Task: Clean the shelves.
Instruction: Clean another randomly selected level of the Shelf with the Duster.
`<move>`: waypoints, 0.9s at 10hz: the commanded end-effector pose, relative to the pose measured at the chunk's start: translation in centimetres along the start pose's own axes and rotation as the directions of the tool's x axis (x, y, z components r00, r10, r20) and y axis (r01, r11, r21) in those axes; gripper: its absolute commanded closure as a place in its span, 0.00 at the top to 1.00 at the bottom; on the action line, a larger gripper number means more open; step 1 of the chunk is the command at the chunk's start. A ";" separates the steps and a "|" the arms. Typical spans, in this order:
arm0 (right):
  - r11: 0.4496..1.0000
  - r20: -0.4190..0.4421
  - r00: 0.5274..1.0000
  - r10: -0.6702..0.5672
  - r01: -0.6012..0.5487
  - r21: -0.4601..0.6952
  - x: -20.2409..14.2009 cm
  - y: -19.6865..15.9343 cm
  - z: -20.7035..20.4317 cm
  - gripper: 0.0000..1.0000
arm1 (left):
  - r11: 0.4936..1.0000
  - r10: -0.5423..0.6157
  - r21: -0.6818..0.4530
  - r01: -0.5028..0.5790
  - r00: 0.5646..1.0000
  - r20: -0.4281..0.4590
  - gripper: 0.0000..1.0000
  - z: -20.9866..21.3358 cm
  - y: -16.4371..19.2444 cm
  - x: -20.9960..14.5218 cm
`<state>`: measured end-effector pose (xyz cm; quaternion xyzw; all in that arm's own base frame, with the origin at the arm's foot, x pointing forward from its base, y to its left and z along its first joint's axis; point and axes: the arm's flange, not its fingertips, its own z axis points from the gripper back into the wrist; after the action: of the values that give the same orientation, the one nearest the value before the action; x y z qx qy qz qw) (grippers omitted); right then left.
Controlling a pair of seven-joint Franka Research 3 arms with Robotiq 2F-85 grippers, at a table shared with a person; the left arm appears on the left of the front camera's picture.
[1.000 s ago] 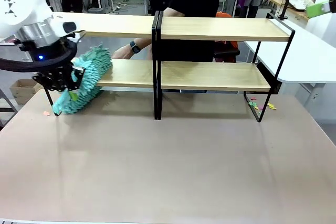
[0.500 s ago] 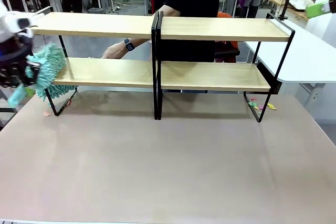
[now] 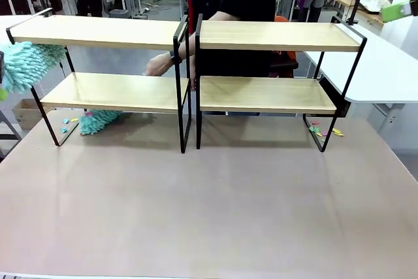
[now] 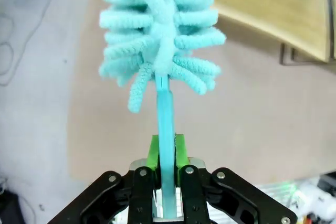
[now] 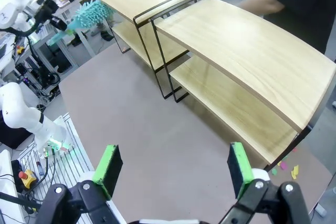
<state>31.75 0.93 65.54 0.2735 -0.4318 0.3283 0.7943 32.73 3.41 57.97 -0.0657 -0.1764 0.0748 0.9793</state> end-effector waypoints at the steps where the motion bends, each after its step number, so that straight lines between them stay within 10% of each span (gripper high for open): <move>1: 1.000 0.004 1.000 0.002 -0.002 0.002 0.1 0.0 0.0 1.00 | 0.976 -0.154 -0.162 0.143 0.987 -0.055 0.13 0.8 0.6 -1.9; 4: 1.000 0.004 1.000 0.002 -0.002 0.002 0.1 0.0 0.0 1.00 | 0.915 -0.326 -0.293 0.277 0.936 -0.135 0.13 2.5 1.5 -3.3; 9: 1.000 0.004 1.000 0.002 -0.002 0.002 0.1 0.0 0.0 1.00 | 0.576 -0.718 -0.643 0.504 0.688 -0.104 0.13 6.7 4.9 -8.1</move>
<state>31.76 0.93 65.54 0.2735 -0.4317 0.3283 0.7944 23.16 6.59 59.68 -0.2775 -0.0335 -0.3143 0.9072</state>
